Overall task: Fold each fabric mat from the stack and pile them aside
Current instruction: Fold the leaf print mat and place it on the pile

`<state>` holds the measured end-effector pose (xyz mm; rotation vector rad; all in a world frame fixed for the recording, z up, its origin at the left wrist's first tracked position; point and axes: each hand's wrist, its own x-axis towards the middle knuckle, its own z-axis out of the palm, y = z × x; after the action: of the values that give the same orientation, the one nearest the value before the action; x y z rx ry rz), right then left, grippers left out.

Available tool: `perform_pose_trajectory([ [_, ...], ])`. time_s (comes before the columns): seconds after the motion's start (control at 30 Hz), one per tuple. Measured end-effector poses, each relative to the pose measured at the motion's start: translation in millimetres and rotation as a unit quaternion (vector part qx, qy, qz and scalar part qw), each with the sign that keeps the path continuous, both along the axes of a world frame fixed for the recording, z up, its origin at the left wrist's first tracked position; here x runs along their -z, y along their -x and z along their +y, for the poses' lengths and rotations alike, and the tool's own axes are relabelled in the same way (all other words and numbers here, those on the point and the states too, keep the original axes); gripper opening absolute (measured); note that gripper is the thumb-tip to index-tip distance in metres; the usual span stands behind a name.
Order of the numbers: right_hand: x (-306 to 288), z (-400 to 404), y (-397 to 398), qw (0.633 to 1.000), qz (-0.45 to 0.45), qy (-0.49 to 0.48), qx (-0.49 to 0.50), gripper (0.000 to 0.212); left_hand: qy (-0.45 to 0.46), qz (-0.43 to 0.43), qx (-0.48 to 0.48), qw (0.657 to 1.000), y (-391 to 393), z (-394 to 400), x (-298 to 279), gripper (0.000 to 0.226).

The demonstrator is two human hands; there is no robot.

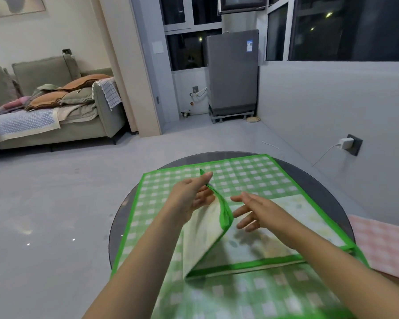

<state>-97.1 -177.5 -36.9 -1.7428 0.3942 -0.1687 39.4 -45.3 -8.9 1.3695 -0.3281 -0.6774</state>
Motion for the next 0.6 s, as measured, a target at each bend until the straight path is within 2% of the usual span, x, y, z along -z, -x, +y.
perform_pose_trajectory([
  [0.07,-4.0,-0.4,5.2,1.000,-0.001,-0.024,0.006,0.037,-0.029,-0.015,0.003,0.999,6.4,-13.7,9.6,0.025],
  [0.13,-5.4,1.8,9.4,1.000,0.015,-0.005,0.010,0.037,-0.063,-0.026,-0.001,0.998,13.3,-24.1,18.5,0.025],
  [0.33,12.3,0.5,22.7,0.980,0.093,0.171,0.036,0.042,-0.154,-0.081,0.012,0.985,32.4,-47.7,47.9,0.037],
  [0.5,27.6,0.0,25.8,0.966,0.101,0.230,0.056,0.033,-0.193,-0.141,-0.019,0.971,32.1,-54.6,56.7,0.038],
  [0.53,29.5,0.2,26.3,0.966,0.097,0.233,0.061,0.033,-0.205,-0.170,-0.029,0.963,29.9,-54.8,57.4,0.037],
  [0.6,32.2,1.2,26.2,0.962,0.094,0.245,0.071,0.036,-0.257,-0.277,-0.050,0.925,22.6,-53.8,60.2,0.026],
])
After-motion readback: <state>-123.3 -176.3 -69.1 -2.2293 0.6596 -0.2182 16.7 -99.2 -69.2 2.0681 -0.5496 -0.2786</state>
